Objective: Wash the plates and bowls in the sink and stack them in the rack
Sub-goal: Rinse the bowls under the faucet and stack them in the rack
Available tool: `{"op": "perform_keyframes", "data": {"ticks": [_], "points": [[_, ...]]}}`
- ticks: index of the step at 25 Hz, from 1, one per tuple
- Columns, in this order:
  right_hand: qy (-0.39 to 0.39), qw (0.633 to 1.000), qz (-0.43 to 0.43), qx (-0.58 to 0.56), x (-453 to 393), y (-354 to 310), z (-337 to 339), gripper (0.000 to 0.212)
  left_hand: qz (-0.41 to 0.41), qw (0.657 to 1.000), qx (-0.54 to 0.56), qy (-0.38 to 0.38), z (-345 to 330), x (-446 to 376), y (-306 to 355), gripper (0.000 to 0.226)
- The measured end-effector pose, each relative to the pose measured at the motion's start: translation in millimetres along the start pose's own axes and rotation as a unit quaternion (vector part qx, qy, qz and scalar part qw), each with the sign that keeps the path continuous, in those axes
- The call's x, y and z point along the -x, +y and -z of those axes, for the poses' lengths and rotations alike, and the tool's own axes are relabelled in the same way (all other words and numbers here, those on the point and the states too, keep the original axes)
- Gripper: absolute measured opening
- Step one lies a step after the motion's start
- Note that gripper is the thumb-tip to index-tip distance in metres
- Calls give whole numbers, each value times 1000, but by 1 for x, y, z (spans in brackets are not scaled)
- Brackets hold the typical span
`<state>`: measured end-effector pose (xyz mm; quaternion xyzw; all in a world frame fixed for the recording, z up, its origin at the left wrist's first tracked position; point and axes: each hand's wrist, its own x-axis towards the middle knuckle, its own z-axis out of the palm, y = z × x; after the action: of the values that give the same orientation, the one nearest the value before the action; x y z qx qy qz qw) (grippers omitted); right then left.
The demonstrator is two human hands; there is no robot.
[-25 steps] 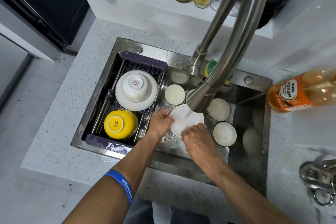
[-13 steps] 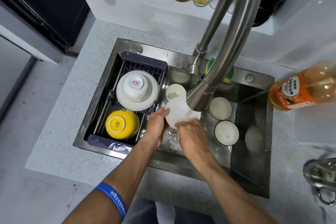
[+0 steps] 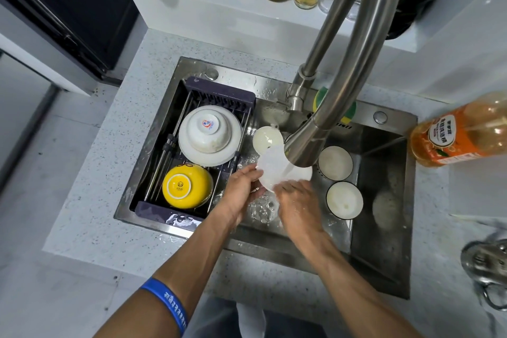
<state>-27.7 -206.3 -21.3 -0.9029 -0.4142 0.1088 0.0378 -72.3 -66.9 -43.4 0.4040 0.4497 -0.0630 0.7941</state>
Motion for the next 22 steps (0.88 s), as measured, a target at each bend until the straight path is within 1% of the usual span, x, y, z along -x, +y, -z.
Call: {"op": "perform_keyframes", "data": {"ticks": [1,3,4,5,6,7,8,9,10,11,12,13,14,15,16,17,18,20,21,22], "points": [[-2,1000,-5,5,1,0,1,34,-2,1000,-3,-1,0,2,-1,29],[19,1000,8,2,5,0,-2,31,-14,1000,-6,-4,-4,5,-3,23],[31,999,-8,-38,5,-2,-3,29,-22,1000,-2,-4,-7,6,-4,21],[37,989,-65,-126,2,-9,-1,26,-34,999,2,-5,-10,7,-4,20],[52,945,-176,-271,-6,-16,2,21,-48,999,-1,-3,-12,7,-3,19],[55,845,-298,-440,-14,-23,2,17,-61,998,-17,-2,-14,8,-1,20],[62,712,-378,-589,-20,-26,2,14,-72,997,-35,0,-15,7,0,21],[83,596,-420,-680,-23,-27,2,16,-82,995,-58,2,-17,7,0,22],[99,522,-444,-722,-22,-24,0,19,-94,992,-85,-6,-20,7,0,22],[107,467,-455,-750,-21,-21,1,21,-99,988,-114,-22,-24,6,-1,22],[115,425,-461,-770,-19,-17,2,21,-103,983,-147,-40,-28,3,-3,27],[119,387,-461,-790,-17,-14,5,21,-107,975,-187,-54,-34,3,-4,37],[118,360,-454,-806,-15,-9,5,23,-111,964,-236,-59,-38,1,-6,47],[114,338,-442,-823,-14,-4,5,31,-112,956,-267,-52,-41,-1,-8,52],[109,327,-431,-834,-13,0,5,40,-109,957,-264,-44,-41,-4,-9,53],[106,324,-419,-841,-13,2,6,43,-106,963,-244,-38,-41,-3,-7,52],[100,326,-411,-846,-13,0,7,39,-108,969,-222,-34,-38,-1,-3,48],[76,331,-407,-848,-17,-7,8,20,-99,975,-200,-17,-30,3,4,37],[70,335,-406,-847,-18,-11,10,16,-92,977,-194,1,-26,2,4,36],[70,343,-405,-845,-18,-13,8,20,-83,981,-177,10,-21,1,3,38]]}}
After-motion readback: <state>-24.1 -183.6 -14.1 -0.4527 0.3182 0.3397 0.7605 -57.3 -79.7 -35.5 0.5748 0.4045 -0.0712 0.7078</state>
